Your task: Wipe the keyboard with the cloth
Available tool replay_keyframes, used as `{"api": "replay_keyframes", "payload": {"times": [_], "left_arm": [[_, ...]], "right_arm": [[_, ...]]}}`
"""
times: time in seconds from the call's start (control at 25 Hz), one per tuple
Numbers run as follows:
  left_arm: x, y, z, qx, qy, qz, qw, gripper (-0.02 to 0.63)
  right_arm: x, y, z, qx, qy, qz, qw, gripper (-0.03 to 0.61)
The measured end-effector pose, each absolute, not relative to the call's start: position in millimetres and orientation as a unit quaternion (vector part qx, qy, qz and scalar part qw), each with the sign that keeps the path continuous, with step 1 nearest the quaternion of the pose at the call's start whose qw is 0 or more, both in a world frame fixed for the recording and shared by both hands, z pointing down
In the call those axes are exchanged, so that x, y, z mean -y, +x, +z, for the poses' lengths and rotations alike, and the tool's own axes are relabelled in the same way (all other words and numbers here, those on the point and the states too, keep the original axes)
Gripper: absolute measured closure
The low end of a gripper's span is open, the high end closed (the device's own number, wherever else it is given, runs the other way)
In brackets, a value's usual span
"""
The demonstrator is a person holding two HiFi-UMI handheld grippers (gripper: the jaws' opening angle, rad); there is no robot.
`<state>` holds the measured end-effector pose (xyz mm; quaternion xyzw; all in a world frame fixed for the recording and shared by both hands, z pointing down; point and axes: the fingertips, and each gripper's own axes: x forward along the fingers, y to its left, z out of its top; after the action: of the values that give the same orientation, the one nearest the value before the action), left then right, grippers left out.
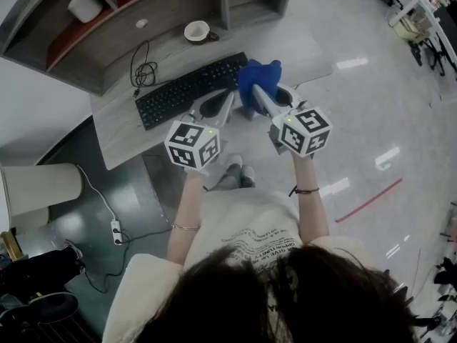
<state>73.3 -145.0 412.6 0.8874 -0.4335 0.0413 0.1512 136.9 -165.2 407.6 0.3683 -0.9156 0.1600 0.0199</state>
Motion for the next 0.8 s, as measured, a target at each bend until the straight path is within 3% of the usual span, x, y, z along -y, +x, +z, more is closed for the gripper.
{"api": "replay_keyframes", "payload": {"times": [0.8], "left_arm": [[192.5,57.1,436.3,0.404,0.897,0.044,0.175,0.612]], "right_arm": [[219.9,122.4,420.8,0.901,0.402,0.164,0.026,0.520]]}}
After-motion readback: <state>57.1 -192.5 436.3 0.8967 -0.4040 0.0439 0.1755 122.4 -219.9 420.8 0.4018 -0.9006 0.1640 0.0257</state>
